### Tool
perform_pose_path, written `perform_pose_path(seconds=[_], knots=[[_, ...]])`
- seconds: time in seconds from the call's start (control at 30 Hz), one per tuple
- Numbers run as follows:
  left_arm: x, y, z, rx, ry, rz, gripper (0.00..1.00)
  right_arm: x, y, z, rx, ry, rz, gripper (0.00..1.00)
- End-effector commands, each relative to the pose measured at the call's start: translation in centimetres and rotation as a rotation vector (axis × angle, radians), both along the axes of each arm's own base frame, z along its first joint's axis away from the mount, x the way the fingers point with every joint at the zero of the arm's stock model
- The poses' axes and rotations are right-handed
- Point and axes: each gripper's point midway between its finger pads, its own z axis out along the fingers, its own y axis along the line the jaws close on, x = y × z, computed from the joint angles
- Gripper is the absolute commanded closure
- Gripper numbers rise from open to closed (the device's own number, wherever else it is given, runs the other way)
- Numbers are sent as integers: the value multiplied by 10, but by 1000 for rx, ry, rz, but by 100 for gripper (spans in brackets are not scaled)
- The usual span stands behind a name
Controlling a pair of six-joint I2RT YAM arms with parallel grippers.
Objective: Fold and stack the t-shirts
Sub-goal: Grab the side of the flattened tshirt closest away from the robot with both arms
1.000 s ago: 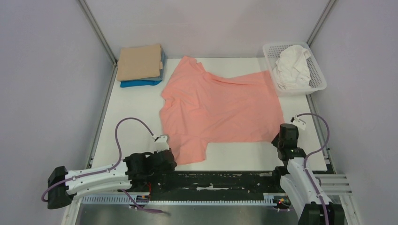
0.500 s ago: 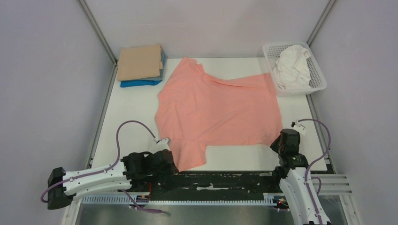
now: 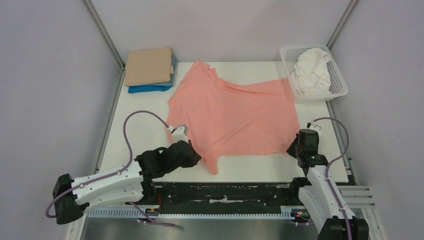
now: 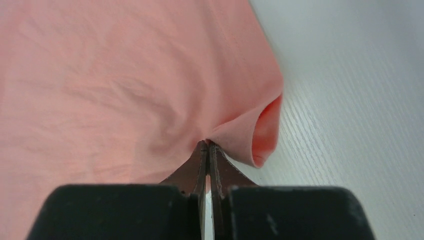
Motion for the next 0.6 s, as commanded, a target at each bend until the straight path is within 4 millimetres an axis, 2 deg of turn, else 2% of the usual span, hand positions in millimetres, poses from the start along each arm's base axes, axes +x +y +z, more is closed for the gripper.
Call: perform_pose_path(seconds=[0.0,0.13,0.33,0.57], knots=[[58,-6,41,-16,-131,56,98,42,4,47,3,-132,36,100],[95,-1,50,-32,-121,69,98,61,2,60,-3,-146,27,100],[148,9,76,73,-173,111,98,98,6,82,27,-204,28,100],[204,30,104,129,-295,195,98,130,0,91,6,-203,8,100]])
